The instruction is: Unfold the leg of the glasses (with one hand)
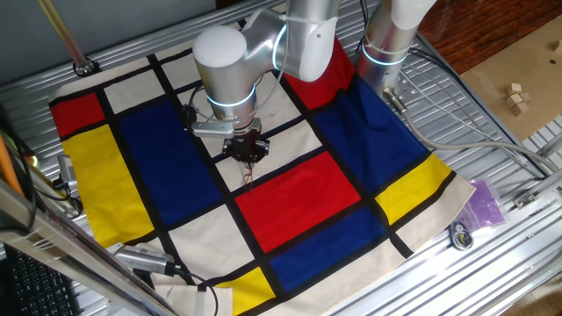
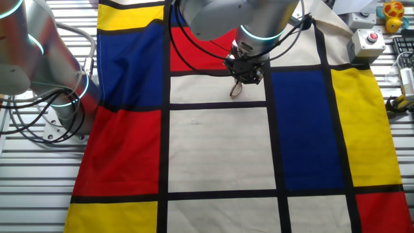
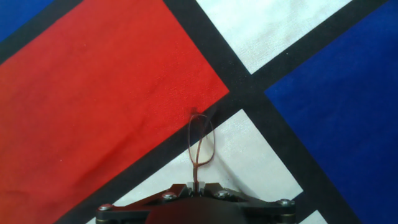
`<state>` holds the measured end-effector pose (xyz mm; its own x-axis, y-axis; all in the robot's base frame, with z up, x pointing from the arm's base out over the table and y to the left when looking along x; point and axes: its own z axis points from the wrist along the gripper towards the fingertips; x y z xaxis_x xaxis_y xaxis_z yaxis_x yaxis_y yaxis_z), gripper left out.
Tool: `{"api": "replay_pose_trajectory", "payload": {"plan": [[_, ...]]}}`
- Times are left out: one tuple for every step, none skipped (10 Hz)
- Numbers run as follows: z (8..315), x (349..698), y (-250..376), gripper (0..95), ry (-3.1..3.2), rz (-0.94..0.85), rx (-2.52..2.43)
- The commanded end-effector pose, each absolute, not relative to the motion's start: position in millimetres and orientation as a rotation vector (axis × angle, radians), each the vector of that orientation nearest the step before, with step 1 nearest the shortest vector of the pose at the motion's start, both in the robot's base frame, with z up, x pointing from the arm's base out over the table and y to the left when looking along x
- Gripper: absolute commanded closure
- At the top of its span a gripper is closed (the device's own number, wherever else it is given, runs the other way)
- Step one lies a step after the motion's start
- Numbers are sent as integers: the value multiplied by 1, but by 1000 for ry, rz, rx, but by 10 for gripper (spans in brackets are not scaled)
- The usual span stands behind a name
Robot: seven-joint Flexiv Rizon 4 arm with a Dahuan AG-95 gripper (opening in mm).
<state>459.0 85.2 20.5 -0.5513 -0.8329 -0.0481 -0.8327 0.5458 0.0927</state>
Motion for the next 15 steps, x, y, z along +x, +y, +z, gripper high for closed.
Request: {"api": "replay_pose_trajectory", "payload": {"plan": [[23, 458, 85, 950, -2759, -171, 1490], [24, 458, 86, 950, -2752, -169, 1496], [28, 457, 85, 950, -2737, -165, 1515], [30, 457, 83, 950, -2729, -163, 1529], [33, 457, 81, 950, -2714, -152, 1551], [36, 456, 77, 950, -2704, -144, 1565], [39, 456, 73, 950, -2693, -133, 1576], [41, 456, 70, 950, -2695, -137, 1576], [45, 455, 67, 950, -2702, -141, 1569], [48, 455, 66, 950, -2705, -139, 1568], [51, 454, 65, 950, -2714, -143, 1555], [54, 454, 64, 950, -2723, -144, 1545], [56, 453, 63, 950, -2729, -143, 1535], [60, 453, 62, 950, -2739, -149, 1525], [62, 453, 61, 950, -2748, -159, 1519]]}}
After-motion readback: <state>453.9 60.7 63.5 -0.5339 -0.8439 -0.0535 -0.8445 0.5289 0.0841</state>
